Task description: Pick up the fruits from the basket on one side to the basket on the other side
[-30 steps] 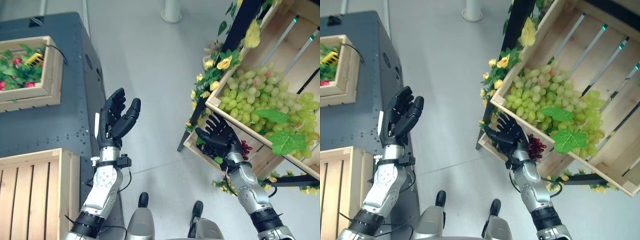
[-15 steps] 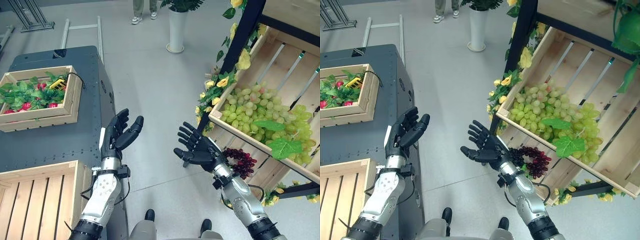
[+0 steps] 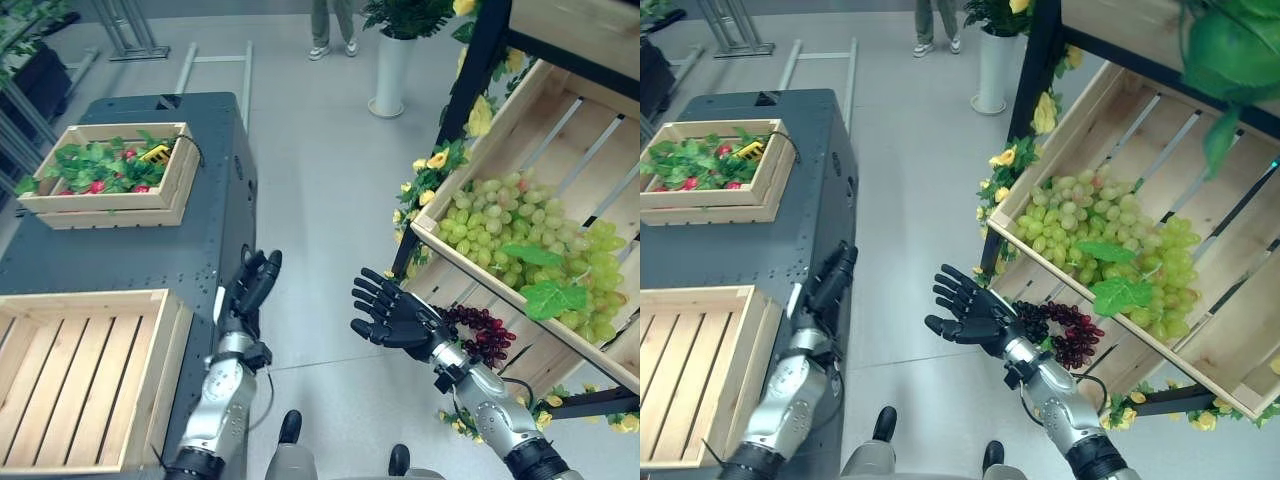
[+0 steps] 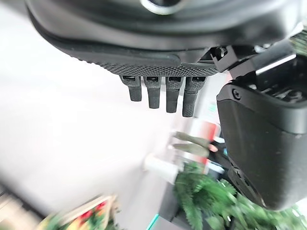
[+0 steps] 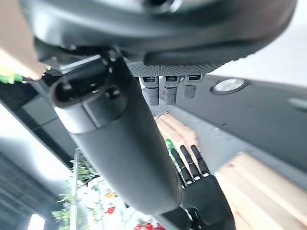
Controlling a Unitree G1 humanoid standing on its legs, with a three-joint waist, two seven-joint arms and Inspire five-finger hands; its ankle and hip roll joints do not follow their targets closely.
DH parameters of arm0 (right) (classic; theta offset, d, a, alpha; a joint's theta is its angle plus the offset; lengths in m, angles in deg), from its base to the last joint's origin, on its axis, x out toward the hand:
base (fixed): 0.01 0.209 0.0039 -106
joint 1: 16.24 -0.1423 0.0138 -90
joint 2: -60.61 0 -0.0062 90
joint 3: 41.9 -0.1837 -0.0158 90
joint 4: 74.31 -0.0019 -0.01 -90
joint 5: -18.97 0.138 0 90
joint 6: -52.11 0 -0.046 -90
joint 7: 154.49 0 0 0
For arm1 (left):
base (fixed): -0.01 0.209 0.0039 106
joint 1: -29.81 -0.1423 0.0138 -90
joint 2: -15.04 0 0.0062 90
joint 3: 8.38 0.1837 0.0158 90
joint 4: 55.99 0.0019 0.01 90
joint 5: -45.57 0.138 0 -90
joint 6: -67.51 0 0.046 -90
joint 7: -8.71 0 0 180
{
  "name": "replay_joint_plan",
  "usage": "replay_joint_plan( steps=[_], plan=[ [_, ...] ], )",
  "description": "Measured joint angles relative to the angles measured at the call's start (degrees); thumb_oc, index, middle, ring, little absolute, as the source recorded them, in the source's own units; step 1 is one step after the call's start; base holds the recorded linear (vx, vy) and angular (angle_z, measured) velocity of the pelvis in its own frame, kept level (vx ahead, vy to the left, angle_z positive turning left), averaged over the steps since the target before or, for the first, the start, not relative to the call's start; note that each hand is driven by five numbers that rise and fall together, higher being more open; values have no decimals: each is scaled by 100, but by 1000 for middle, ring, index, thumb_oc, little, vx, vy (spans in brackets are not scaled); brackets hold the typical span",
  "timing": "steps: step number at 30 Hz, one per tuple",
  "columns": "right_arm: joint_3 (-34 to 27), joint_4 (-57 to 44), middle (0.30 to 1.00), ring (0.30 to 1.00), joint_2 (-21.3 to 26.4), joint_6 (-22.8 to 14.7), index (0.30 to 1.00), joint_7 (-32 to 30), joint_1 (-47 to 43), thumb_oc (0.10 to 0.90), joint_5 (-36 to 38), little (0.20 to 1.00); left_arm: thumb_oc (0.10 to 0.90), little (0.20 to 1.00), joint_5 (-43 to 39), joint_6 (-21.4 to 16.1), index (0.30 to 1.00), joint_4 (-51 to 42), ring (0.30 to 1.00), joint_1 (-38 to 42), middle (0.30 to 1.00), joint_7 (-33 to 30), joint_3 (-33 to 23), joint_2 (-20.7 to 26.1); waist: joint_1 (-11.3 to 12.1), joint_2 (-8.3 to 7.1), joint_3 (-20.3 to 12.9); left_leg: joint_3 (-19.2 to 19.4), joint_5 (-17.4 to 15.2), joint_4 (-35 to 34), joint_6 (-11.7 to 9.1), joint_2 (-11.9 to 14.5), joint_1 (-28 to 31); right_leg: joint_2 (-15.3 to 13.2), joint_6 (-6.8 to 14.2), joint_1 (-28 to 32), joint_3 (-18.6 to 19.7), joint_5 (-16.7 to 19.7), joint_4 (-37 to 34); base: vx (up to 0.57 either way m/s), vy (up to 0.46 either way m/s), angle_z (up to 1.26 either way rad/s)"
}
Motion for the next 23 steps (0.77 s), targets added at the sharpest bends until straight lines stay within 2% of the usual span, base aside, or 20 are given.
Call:
replay_joint_plan(
  steps=[2,3,4,5,6,7,8,9,10,13,15,18,23],
  plan=[
    [53,4,900,900,178,0,900,-15,34,800,-13,900,800,900,-258,4,900,211,900,-26,900,247,274,3,13,49,12,0,-345,99,377,33,-134,109,-125,-111,-60,-3,151,-154,-67,13],
    [53,3,900,900,196,0,900,-17,35,800,-13,900,800,900,-288,6,900,237,900,-26,900,288,309,5,-8,48,11,8,-453,129,458,32,-193,105,-147,-145,-105,-15,185,-102,28,27],
    [49,4,900,900,233,-23,900,-60,72,800,10,900,800,900,-377,48,900,252,900,-3,900,423,380,18,-111,-9,22,88,-924,257,208,13,-308,-38,-253,-197,-223,15,181,-69,73,63],
    [11,27,900,900,234,-46,900,-146,164,800,40,900,800,900,-383,141,900,261,900,45,900,596,425,21,-259,-227,94,451,-931,598,105,-315,-368,-339,-228,-122,-430,66,101,-39,83,68],
    [2,27,900,900,237,-46,900,-186,232,800,40,900,800,900,-383,164,900,258,900,41,900,678,447,25,-294,-365,111,541,-916,714,82,-531,-325,-525,-205,-114,-434,77,101,4,131,54],
    [-47,24,900,900,254,-73,900,-192,413,800,41,900,800,900,-384,197,900,256,900,25,900,795,499,21,-339,-466,111,910,-944,1118,107,-828,-178,-744,-152,-62,-430,88,93,24,161,32],
    [-123,23,900,900,245,-92,900,-204,625,800,39,900,800,900,-403,208,900,253,900,19,900,889,520,-19,-445,-308,47,1066,-947,1187,121,-865,112,-689,-54,33,-520,63,91,26,159,31],
    [-161,23,900,900,221,-102,900,-212,734,800,40,900,800,900,-420,209,900,246,900,13,900,922,519,-42,-499,-225,5,1098,-938,1037,114,-860,258,-635,-13,66,-576,48,95,40,183,64],
    [-294,52,900,900,71,-157,900,-220,941,800,40,900,800,900,-417,208,900,211,900,111,900,1006,503,-45,-646,-148,-41,1054,-842,467,-8,-863,495,-592,66,79,-632,-10,136,35,149,63],
    [-233,214,900,900,-381,-190,900,-271,1003,800,22,900,800,900,-411,215,900,180,900,302,900,1036,498,52,-621,-216,-38,915,-480,-155,110,-1071,690,-709,130,112,-566,33,7,19,181,49],
    [-132,212,900,900,-465,-190,900,-274,971,800,27,900,800,900,-401,264,900,134,900,292,900,1081,462,124,-526,-216,-38,883,-433,-279,145,-1136,736,-730,196,165,-437,76,-137,-12,131,14],
    [-57,210,900,900,-526,-198,900,-285,889,800,25,900,800,900,-359,319,900,0,900,44,900,1233,343,329,-428,-220,-39,875,-373,-444,173,-1198,838,-767,338,282,-444,169,-312,-5,103,5],
    [-87,209,900,900,-520,-419,900,-451,791,800,-18,900,800,900,-360,381,900,-25,900,-76,900,1502,366,419,-357,-228,-38,888,-374,-459,168,-1193,881,-757,338,331,-440,168,-317,-6,64,1]
  ],
)
